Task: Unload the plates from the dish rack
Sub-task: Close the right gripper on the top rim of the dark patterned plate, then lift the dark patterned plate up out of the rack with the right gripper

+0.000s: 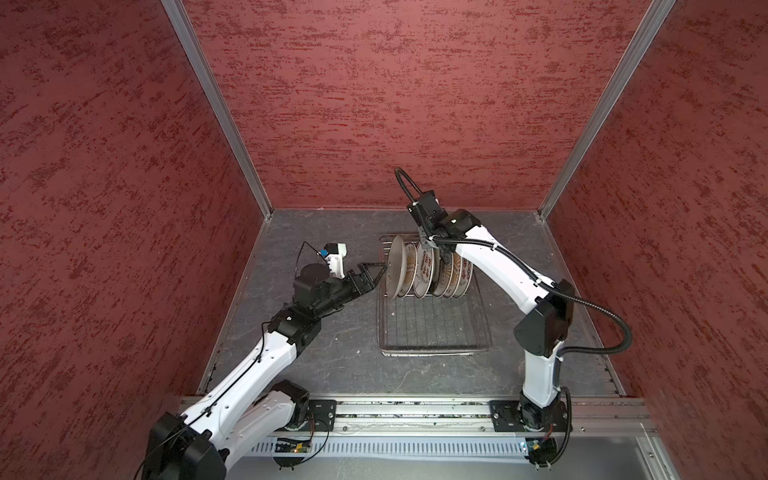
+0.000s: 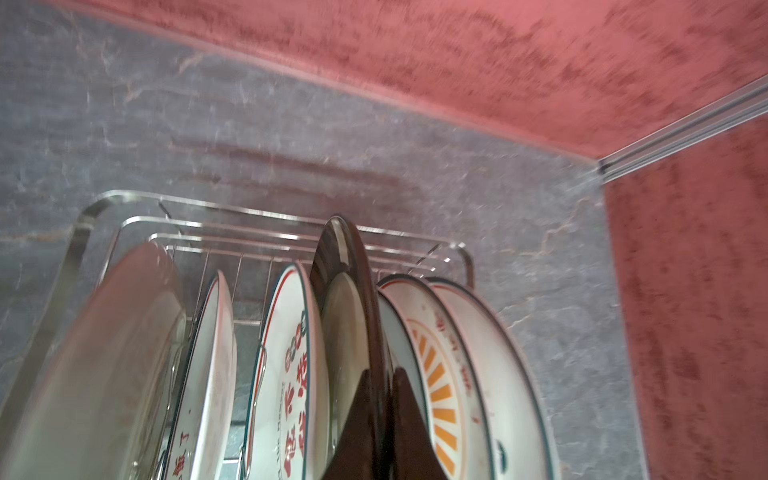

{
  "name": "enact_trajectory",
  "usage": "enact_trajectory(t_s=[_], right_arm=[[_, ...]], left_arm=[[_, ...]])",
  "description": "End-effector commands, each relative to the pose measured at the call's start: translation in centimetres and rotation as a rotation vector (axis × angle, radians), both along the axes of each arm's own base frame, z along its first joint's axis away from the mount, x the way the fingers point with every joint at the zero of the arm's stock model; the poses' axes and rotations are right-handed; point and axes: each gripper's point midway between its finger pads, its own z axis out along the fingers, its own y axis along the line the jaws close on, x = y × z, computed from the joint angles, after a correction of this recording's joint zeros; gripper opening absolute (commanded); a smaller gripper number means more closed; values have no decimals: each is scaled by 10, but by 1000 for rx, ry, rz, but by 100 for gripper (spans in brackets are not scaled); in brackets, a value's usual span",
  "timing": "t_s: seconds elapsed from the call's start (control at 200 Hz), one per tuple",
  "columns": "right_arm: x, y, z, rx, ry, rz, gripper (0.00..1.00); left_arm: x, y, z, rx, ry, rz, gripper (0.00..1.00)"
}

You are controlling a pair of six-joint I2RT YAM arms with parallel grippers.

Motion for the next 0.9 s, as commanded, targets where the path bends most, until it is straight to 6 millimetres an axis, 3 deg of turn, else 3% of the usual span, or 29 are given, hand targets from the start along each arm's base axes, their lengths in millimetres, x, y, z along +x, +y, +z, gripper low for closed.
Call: enact_trajectory(t_s=[0.0,0.185,0.406,0.636,0.897], right_arm=[[3,-26,52,-105,-147,-94,0],[-2,-31,69,-107,-185,-96,0],[-13,-38,113,-67,-290,-96,0],[-36,-56,161,-4,-405,-100,0],[-69,-75,192,137,-510,-81,0]], left_arm=[[3,0,10,11,-38,4,100],[3,0,9,12,-36,6,99],[1,0,11,7,-55,-6,99],[-2,2,16,9,-75,-3,99],[-3,4,20,9,-100,-5,99]])
